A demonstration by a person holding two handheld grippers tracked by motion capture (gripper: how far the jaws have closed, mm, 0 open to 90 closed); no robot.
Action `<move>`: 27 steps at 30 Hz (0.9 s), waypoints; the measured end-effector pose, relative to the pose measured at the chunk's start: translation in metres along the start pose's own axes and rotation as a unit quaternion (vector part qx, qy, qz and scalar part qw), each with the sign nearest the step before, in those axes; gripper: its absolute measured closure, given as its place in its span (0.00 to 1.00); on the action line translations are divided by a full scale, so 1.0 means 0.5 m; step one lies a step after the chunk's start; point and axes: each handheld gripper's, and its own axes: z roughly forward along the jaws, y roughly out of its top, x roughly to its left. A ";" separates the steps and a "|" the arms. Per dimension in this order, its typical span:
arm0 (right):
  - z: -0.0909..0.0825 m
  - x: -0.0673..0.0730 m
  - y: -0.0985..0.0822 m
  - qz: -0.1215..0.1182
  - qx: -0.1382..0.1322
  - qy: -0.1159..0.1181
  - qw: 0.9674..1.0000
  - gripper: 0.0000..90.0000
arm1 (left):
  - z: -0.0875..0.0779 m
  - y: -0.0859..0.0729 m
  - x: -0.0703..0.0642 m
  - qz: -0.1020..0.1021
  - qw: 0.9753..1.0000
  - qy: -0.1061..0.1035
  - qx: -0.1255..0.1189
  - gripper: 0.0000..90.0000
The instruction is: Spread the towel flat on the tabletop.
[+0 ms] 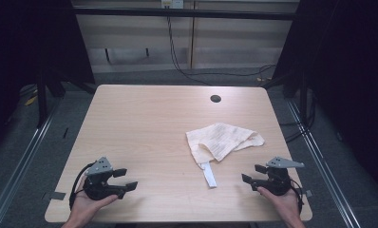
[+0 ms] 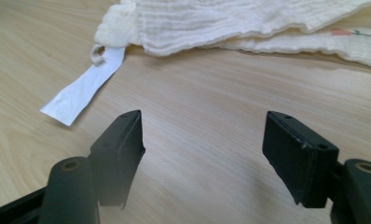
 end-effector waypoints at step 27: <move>0.005 0.019 0.051 -0.044 -0.010 0.053 0.998 0.44 | 0.019 0.002 -0.004 0.011 1.000 -0.002 0.009 0.34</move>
